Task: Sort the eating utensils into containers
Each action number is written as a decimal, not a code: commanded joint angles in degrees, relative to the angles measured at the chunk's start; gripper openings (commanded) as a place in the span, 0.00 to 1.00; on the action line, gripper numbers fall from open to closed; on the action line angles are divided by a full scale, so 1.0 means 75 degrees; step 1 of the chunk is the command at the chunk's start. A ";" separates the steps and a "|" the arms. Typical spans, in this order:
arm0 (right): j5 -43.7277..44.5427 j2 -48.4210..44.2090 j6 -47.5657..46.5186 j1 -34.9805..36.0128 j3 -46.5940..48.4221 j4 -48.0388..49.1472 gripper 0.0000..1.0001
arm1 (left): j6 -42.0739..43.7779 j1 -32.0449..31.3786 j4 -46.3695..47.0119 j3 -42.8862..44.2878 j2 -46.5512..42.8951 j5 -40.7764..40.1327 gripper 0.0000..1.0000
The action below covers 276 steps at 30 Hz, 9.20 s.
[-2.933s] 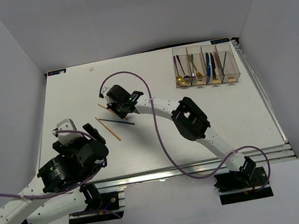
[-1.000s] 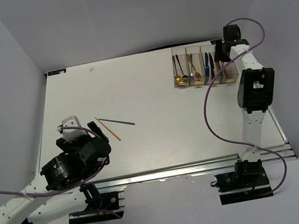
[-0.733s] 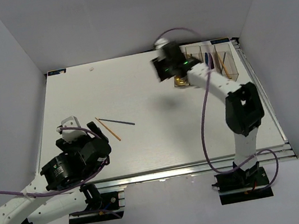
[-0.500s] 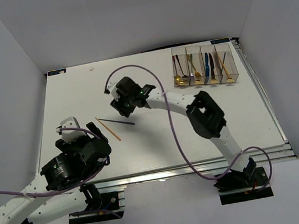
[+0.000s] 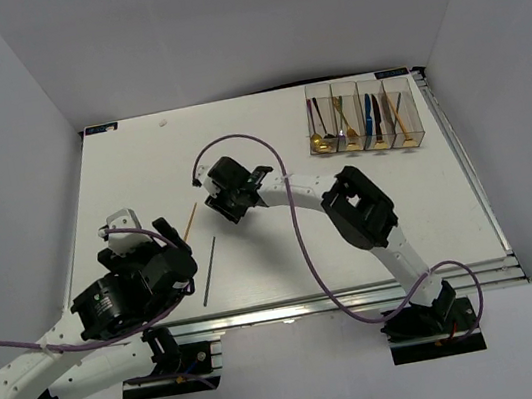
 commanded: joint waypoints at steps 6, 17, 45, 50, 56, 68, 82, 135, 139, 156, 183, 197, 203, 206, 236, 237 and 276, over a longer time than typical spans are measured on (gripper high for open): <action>0.1225 -0.0786 0.1826 0.0320 -0.0055 -0.0600 0.52 | -0.0033 0.0018 -0.0018 0.0058 0.0112 -0.0179 0.98; 0.3579 -0.1456 0.6573 0.2298 -0.0863 -0.0625 0.89 | -0.0150 0.0018 -0.0135 0.0128 0.0077 -0.0261 0.98; 0.4517 -0.0225 0.8662 0.3308 -0.1296 -0.2265 0.16 | -0.0841 0.0030 -0.0628 0.0187 -0.1423 -0.0518 0.98; 0.4401 0.0150 0.8240 0.3063 -0.1389 -0.2769 0.17 | -0.0865 0.0030 -0.0651 0.0187 -0.1447 -0.0518 0.98; 0.3288 0.0162 0.6788 0.2781 -0.2069 -0.2370 0.22 | -0.0865 0.0030 -0.0639 0.0187 -0.1470 -0.0518 0.98; 0.2196 -0.1499 0.5639 0.2208 -0.3686 -0.1503 0.00 | -0.0923 0.0030 -0.0663 0.0187 -0.1575 -0.0507 0.98; 0.2877 -0.5439 0.3191 -0.3270 -0.4238 -0.1224 0.00 | -0.0690 0.0030 -0.0499 0.0152 -0.1259 -0.0448 0.98; 0.0229 -0.6913 0.3364 -0.4322 -0.3648 -0.0625 0.89 | 0.4641 0.5156 0.5383 0.0292 0.3670 0.5525 0.98; -0.0170 -0.8343 0.3622 -0.3678 -0.5406 -0.0157 0.89 | 0.4970 0.6346 0.4576 0.1076 0.5851 0.6537 0.98; -0.1389 -1.0267 0.4079 -0.3232 -0.7729 0.0395 0.89 | 0.4374 0.6498 0.5243 -0.0433 0.6498 0.6771 0.93; -0.2948 -0.8339 0.6223 -0.2470 -0.9195 0.4120 0.89 | 0.2253 0.4473 0.7398 -0.3433 0.4989 0.8047 0.00; -0.2490 -0.5206 0.7805 -0.0983 -0.7930 0.5948 0.88 | 0.1877 0.3838 0.9087 -0.4501 0.2679 0.9103 0.00; -0.2432 -0.4374 0.7935 -0.0408 -0.7367 0.6336 0.88 | 0.1936 0.3838 0.9145 -0.4583 0.2573 0.9501 0.00; -0.2350 -0.3929 0.7841 -0.0278 -0.6968 0.6172 0.87 | 0.1889 0.3827 0.9204 -0.4595 0.2409 0.9618 0.00; 0.2722 -0.3121 0.2638 -0.6007 -0.1029 -0.2253 0.00 | 0.4585 0.3815 0.3800 -0.0713 -0.0016 0.5140 0.98; 0.2759 -0.2968 0.2638 -0.6159 -0.0388 -0.2347 0.00 | 0.4538 0.3815 0.3895 -0.0820 -0.0098 0.5130 0.98; 0.2443 -0.0244 0.1325 -0.7333 0.2993 -0.1339 0.71 | 0.4139 0.3393 0.3650 -0.0786 0.0241 0.4814 0.98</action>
